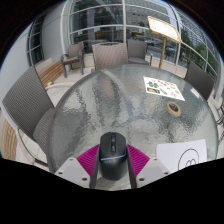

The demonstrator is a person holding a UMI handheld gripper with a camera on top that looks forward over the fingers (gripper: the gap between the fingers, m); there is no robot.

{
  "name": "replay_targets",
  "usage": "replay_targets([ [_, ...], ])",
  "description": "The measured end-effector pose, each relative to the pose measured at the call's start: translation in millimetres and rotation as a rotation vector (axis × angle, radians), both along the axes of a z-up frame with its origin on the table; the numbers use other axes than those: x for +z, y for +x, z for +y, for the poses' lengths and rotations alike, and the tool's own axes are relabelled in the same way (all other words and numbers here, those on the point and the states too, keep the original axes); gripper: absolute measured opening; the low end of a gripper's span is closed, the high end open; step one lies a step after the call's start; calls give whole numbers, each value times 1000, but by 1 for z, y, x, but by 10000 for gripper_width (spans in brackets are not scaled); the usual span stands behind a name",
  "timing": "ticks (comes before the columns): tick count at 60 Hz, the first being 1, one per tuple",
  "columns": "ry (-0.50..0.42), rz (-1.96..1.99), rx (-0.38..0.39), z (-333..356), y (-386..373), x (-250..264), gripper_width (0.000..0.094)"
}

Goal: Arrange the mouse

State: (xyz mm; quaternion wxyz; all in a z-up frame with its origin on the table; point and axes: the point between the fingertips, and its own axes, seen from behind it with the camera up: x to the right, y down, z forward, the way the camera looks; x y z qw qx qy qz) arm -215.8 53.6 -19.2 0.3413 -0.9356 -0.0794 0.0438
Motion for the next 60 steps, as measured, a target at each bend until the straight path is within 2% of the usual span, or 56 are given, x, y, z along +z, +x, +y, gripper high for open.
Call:
replay_targets([
  [10, -22, 1, -16, 1, 2, -1, 355],
  [19, -65, 12, -36, 2, 2, 1, 340],
  [22, -72, 36, -14, 3, -2, 15, 340],
  [32, 182, 36, 6, 34, 33, 168, 343],
  [36, 277, 15, -12, 40, 69, 228, 343],
  [39, 335, -4, -35, 37, 102, 261, 344],
  [43, 362, -14, -70, 31, 146, 277, 343],
  [50, 330, -27, -111, 11, 216, 253, 340],
  [60, 118, -51, -132, -29, 265, 117, 340],
])
